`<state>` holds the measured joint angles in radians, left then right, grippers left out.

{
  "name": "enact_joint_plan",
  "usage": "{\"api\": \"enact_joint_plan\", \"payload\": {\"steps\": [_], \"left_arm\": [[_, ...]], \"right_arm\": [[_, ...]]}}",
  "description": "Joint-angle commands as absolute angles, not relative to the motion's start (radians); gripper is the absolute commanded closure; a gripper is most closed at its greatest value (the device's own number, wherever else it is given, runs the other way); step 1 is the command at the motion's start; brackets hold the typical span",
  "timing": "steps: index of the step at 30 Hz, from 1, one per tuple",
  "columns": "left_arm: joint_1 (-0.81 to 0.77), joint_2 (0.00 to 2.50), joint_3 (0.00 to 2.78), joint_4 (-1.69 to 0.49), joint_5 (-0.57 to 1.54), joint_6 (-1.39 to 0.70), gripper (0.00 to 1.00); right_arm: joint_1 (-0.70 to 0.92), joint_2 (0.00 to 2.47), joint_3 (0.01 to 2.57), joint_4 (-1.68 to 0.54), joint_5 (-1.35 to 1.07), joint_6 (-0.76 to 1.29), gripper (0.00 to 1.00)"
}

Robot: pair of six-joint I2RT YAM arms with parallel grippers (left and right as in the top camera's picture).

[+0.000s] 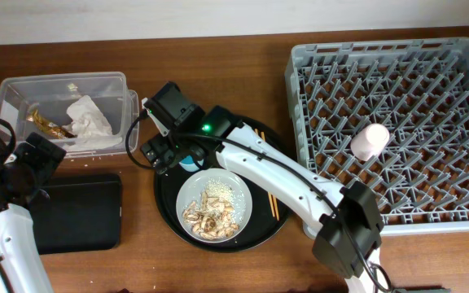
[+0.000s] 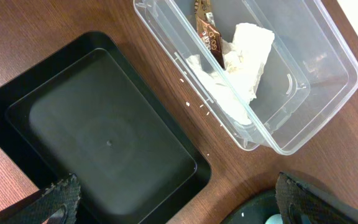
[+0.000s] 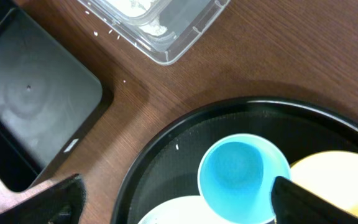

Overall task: Sort waste into correct bins and load items into the dishwasher rack
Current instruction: 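Grasp the blue cup with the right gripper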

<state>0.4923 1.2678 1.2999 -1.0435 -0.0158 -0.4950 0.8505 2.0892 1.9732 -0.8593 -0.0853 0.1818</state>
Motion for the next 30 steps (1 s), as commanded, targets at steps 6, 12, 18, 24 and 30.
{"api": "enact_joint_plan", "payload": {"steps": [6,12,18,24,30], "left_arm": [[0.496,1.264,1.305,-1.042,-0.02,-0.503,0.01],[0.496,1.264,1.305,-1.042,-0.02,-0.503,0.01],[0.496,1.264,1.305,-1.042,-0.02,-0.503,0.01],[0.496,1.264,1.305,-1.042,-0.02,-0.503,0.01],[0.496,1.264,1.305,-1.042,-0.02,-0.503,0.01]], "right_arm": [[0.881,2.251,1.986,-0.856,0.025,0.185,0.39],[0.941,2.284,1.986,-0.863,0.218,0.186,0.45],[0.941,2.288,1.985,-0.882,0.218,0.2,0.61],[0.941,2.311,1.984,-0.886,0.218,0.2,0.69],[0.941,2.292,2.05,-0.947,0.214,0.201,0.87]]}}
